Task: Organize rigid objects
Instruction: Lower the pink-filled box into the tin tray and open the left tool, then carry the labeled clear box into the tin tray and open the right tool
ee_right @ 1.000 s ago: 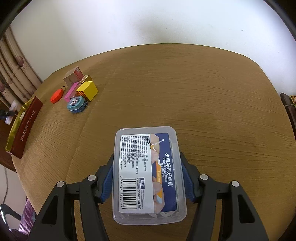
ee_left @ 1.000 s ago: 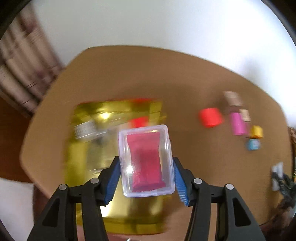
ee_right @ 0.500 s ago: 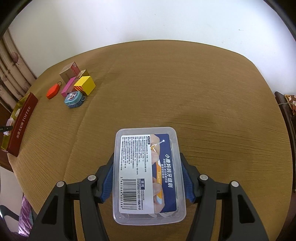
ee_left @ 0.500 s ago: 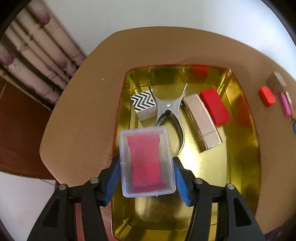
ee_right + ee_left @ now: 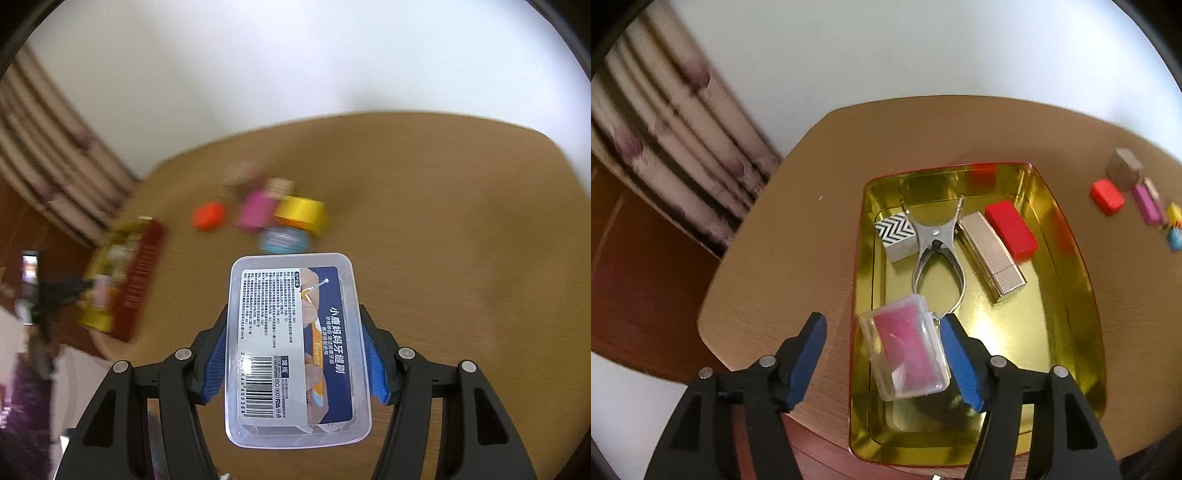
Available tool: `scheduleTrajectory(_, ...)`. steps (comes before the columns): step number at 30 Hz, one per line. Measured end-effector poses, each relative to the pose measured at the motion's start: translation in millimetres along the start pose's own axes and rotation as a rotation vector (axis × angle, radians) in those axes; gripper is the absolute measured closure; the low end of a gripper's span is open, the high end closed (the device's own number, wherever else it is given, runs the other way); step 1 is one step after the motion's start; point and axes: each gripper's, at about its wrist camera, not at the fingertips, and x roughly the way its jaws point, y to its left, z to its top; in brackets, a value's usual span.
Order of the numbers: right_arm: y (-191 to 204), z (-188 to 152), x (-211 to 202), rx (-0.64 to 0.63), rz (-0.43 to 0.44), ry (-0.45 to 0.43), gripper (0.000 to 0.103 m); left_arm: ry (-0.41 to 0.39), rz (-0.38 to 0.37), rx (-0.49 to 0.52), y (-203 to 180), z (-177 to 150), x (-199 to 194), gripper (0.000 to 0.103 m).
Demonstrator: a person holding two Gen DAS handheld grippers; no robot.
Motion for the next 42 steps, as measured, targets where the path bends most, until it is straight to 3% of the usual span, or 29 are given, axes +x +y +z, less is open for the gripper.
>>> scheduleTrajectory(2, 40, 12, 1, -0.032, 0.088, -0.006, 0.045, -0.008, -0.055, -0.081, 16, -5, -9, 0.037)
scheduleTrajectory(5, 104, 27, 15, -0.092, 0.208, 0.012, 0.045, -0.059, -0.046, -0.195, 35, -22, -32, 0.037)
scheduleTrajectory(9, 180, 38, 58, -0.134, 0.326, 0.087, 0.045, -0.117, -0.017, -0.269, 48, -59, -57, 0.037)
scheduleTrajectory(13, 247, 36, 119, -0.18, 0.359, 0.169, 0.045, -0.177, -0.014, -0.283, 52, -84, -67, 0.037)
scheduleTrajectory(17, 286, 28, 172, -0.204, 0.309, 0.227, 0.045, -0.243, -0.038, -0.285, 58, -97, -71, 0.037)
scheduleTrajectory(21, 300, 22, 204, -0.208, 0.247, 0.238, 0.045, -0.273, -0.087, -0.299, 63, -102, -70, 0.037)
scheduleTrajectory(27, 314, 15, 225, -0.237, 0.19, 0.232, 0.043, -0.211, -0.158, -0.321, 69, -98, -53, 0.037)
scheduleTrajectory(31, 315, 16, 226, -0.239, 0.185, 0.219, 0.036, -0.2, -0.154, -0.324, 69, -98, -49, 0.037)
scheduleTrajectory(35, 296, 20, 194, -0.205, 0.18, 0.099, 0.03, -0.187, -0.141, -0.325, 67, -99, -48, 0.037)
scheduleTrajectory(37, 275, 21, 172, -0.203, 0.12, 0.017, 0.021, -0.187, -0.152, -0.335, 67, -100, -49, 0.037)
scheduleTrajectory(40, 241, 24, 153, -0.208, 0.019, -0.039, 0.02, -0.184, -0.147, -0.336, 65, -100, -48, 0.037)
scheduleTrajectory(42, 219, 26, 153, -0.216, -0.032, -0.028, 0.02, -0.172, -0.161, -0.333, 64, -100, -46, 0.037)
